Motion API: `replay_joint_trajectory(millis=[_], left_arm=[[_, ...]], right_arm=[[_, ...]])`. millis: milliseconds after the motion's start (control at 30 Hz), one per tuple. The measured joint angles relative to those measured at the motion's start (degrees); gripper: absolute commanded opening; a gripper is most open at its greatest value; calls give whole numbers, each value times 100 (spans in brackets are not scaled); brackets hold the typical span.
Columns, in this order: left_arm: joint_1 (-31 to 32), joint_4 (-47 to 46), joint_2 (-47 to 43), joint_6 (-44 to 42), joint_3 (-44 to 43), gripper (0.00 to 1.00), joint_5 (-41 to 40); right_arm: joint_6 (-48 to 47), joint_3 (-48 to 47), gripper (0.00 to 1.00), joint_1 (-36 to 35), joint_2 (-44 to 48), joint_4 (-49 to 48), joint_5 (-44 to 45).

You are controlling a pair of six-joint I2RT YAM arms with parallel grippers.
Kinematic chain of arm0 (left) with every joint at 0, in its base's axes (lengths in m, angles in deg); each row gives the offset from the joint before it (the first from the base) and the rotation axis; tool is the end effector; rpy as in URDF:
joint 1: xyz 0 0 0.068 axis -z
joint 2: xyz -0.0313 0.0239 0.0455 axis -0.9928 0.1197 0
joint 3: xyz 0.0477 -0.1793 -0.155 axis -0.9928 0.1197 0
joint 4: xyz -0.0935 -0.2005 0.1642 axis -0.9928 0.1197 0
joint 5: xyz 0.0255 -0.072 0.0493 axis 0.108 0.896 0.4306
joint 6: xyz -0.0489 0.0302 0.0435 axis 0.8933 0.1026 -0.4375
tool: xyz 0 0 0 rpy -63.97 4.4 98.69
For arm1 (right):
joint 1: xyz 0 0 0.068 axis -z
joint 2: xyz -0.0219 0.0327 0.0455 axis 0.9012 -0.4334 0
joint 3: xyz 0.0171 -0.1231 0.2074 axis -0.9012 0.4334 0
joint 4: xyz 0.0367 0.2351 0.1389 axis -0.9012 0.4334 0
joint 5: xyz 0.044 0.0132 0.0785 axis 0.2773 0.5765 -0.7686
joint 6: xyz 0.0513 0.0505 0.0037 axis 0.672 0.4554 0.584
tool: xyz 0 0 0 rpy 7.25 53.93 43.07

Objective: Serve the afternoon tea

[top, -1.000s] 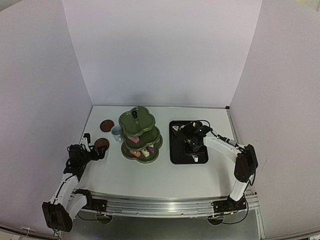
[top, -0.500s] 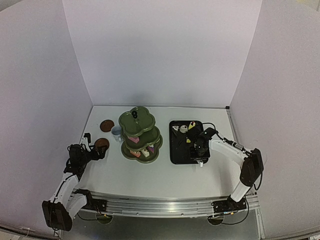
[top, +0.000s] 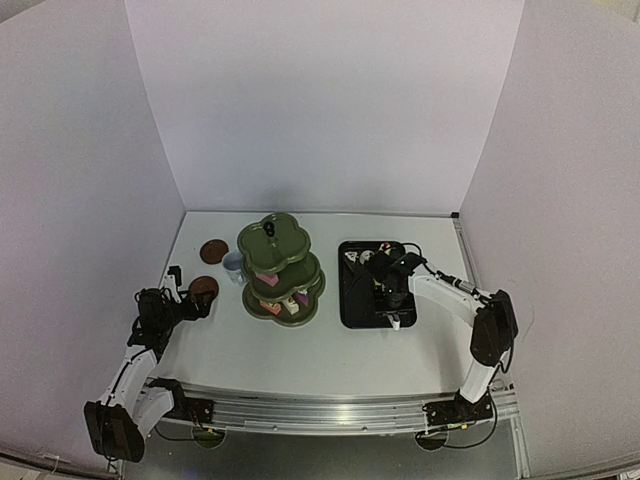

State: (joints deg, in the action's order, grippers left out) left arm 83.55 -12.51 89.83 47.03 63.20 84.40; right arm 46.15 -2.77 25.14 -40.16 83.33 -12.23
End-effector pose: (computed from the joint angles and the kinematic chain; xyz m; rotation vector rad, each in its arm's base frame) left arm 0.2428 -0.0254 0.1800 0.0339 2.0133 -0.5648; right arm 0.2874 0.2184 0.1801 -0.1412 2.8874 -0.1091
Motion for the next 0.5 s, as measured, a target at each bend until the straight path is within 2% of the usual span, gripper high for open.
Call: replay_joint_trajectory(millis=[333,367,500], left_arm=[[0,-4,-22,0,0,100,0],[0,-4,-22,0,0,100,0],[0,-4,-22,0,0,100,0]], right_arm=[[-114,-116,30,-2,-317,-146,214],[-122,-154,28,-2,-364,-162,257],[-156,-319,9,0,-509,-215,407]])
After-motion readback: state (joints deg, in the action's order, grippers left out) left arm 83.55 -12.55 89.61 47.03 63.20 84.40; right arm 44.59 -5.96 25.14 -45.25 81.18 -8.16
